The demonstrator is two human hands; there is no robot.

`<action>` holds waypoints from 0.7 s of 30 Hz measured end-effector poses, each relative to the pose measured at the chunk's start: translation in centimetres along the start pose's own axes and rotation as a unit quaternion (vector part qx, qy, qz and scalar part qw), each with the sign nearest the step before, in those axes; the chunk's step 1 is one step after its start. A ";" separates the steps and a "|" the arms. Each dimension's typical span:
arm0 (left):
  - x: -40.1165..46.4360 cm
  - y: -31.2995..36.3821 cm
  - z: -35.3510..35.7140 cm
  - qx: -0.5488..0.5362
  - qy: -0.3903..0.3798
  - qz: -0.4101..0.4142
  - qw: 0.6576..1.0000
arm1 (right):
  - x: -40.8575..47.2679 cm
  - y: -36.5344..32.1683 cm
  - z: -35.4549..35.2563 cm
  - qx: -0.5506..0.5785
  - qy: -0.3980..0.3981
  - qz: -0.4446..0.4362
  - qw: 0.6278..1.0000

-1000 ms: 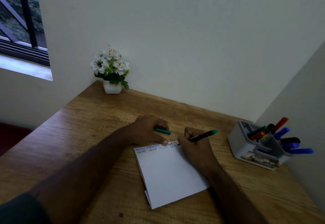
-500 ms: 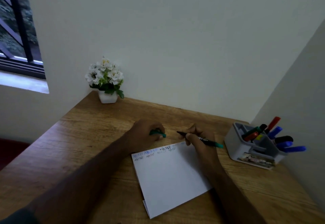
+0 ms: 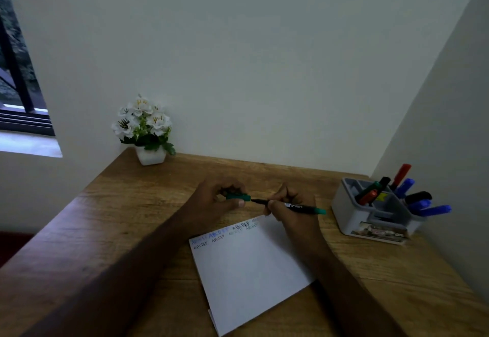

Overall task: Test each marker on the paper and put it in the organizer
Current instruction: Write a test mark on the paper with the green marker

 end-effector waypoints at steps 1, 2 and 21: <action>0.0 0.0 -0.1 0.001 -0.002 0.000 1.000 | 0.1 0.1 0.0 0.007 0.000 0.001 1.000; -0.1 0.1 -0.1 0.003 -0.002 0.000 1.000 | 0.1 0.1 0.0 0.012 -0.001 -0.002 1.000; -0.3 0.4 0.0 -0.107 -0.040 -0.049 0.992 | 0.4 0.1 -0.1 0.058 -0.114 0.032 0.991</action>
Point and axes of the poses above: each hand's wrist, its own x-axis towards the middle knuckle, its own z-axis out of the palm, y = z × x, the point moved 1 cm from there along x, towards the middle knuckle, and after that the axes turned 12 degrees about z, right-handed, at the moved point
